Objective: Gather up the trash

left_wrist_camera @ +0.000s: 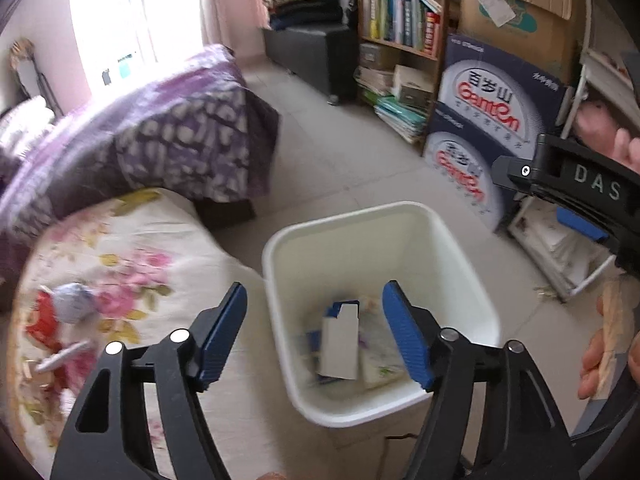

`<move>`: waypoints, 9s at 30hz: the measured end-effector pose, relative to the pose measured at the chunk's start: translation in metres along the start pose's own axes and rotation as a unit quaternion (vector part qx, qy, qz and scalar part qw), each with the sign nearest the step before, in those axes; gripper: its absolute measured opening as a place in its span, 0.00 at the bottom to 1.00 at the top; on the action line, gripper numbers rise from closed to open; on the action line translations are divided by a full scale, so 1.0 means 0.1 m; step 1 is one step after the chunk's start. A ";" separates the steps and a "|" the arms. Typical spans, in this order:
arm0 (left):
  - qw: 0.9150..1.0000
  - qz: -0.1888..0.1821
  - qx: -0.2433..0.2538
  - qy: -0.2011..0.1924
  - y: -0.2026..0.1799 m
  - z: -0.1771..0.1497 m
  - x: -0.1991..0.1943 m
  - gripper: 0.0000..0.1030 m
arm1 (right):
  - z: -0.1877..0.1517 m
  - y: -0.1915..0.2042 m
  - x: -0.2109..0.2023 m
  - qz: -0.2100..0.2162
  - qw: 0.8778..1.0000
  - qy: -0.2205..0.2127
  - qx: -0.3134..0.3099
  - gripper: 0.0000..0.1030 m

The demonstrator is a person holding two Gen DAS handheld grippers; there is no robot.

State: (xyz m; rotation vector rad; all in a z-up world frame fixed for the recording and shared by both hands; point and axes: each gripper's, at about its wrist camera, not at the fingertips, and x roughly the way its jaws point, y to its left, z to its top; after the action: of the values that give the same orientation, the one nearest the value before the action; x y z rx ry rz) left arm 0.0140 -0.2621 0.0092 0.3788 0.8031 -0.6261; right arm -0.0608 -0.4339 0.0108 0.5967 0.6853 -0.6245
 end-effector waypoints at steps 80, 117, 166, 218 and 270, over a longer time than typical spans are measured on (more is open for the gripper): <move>0.971 0.125 -0.110 0.172 4.13 -1.72 0.12 0.49 | -2.77 3.71 0.27 0.236 0.838 0.192 -0.452 0.93; 0.934 0.208 -0.291 -0.002 3.67 -1.27 -0.82 0.45 | -1.80 3.41 -0.08 0.223 0.928 0.062 -0.293 0.37; 0.971 0.133 -0.200 -0.010 2.02 -0.38 -0.29 0.45 | -0.91 2.02 0.02 0.131 0.969 0.019 -0.209 0.39; 0.968 0.113 -0.225 0.006 2.29 -0.49 -0.21 0.45 | -1.75 1.92 0.61 0.125 0.879 0.151 -0.436 0.75; 0.990 0.027 -0.142 -0.009 0.89 0.05 -0.09 0.45 | -0.30 0.64 0.05 -0.007 0.995 -0.036 -0.090 0.89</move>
State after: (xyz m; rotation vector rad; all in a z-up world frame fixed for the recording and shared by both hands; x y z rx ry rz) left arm 0.0690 -0.1941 0.0265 0.1350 0.8483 -0.4561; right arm -0.0252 -0.3731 0.0069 0.4000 0.6702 -0.5875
